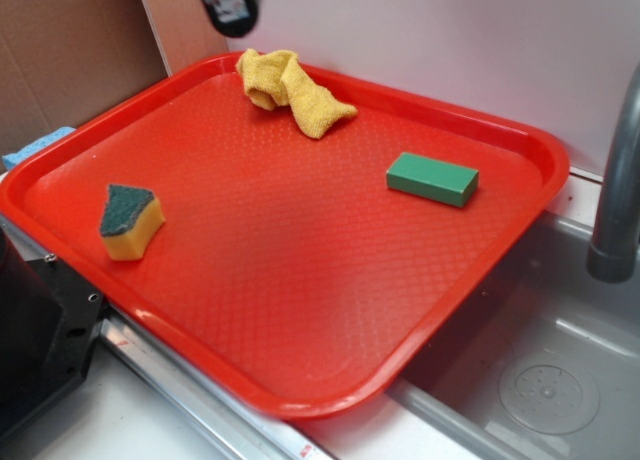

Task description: Grab the green block.

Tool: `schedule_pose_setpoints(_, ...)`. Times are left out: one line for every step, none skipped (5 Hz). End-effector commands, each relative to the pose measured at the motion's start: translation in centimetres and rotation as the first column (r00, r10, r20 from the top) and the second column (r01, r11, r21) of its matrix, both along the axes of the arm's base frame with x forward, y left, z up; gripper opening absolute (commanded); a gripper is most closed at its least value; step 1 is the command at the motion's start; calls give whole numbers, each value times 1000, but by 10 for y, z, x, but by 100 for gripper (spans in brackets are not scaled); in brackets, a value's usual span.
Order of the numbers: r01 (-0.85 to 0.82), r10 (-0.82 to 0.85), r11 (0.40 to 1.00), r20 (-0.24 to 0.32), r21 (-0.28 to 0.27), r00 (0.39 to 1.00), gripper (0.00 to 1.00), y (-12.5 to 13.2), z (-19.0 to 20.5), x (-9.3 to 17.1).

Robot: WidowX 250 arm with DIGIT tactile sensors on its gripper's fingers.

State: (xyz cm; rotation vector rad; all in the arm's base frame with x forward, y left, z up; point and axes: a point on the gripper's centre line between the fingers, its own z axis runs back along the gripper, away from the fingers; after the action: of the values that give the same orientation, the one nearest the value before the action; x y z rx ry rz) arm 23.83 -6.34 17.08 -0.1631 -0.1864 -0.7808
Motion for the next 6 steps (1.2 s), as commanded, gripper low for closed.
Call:
schedule_pose_setpoints(197,-204,978,117,65,972,100,-23,-12,35)
schedule_pose_setpoints(224,-237,968,120,111,964,100,-28,-27,46)
schedule_pose_setpoints(312,-337,931,116,190,934,100,-43,-54,53)
schedule_pose_setpoints(339,-357,923,77,182,931,100,-47,-71,58)
schedule_pose_setpoints(387,-397,911,42,144,917,100,-52,-87,64)
schedule_pose_setpoints(392,-396,908,-3,145,918,100,-55,-104,68)
